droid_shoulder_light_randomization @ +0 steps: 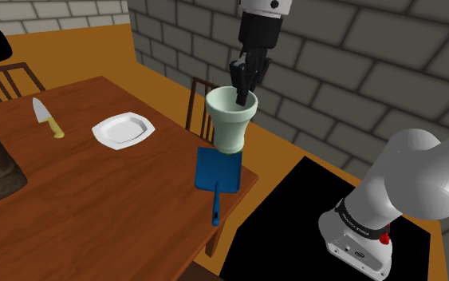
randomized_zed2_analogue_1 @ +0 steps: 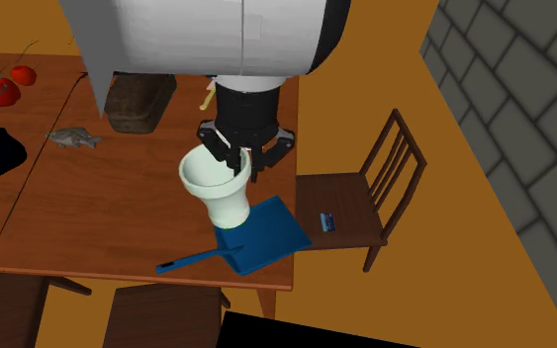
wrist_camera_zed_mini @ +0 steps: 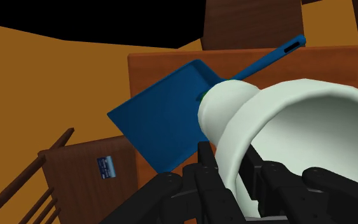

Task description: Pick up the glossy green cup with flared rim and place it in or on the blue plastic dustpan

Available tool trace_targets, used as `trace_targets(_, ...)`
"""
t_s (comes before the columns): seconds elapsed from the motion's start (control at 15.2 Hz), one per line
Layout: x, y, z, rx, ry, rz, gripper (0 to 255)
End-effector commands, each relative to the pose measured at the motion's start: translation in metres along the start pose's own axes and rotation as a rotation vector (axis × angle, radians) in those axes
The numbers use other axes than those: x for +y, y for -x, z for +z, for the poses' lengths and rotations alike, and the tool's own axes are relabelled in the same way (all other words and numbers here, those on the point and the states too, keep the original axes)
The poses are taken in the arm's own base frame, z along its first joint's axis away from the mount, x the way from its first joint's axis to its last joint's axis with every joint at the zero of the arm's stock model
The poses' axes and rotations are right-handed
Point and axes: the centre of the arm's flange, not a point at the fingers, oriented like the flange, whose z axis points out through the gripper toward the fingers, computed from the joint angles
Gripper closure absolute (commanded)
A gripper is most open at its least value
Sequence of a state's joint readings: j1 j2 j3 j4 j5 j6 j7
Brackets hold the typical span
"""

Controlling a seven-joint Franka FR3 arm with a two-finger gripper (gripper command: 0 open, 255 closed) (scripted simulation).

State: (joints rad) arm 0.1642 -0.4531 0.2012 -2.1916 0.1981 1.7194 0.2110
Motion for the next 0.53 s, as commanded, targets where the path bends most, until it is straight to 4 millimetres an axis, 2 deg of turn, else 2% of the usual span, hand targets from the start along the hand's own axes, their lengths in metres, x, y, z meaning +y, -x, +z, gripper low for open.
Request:
trace_targets(0.0,0.001,-0.001,0.010,0.001,0.000,0.000,255)
trace_targets(0.46,0.004,-0.003,0.047,0.001,0.000,0.000,255)
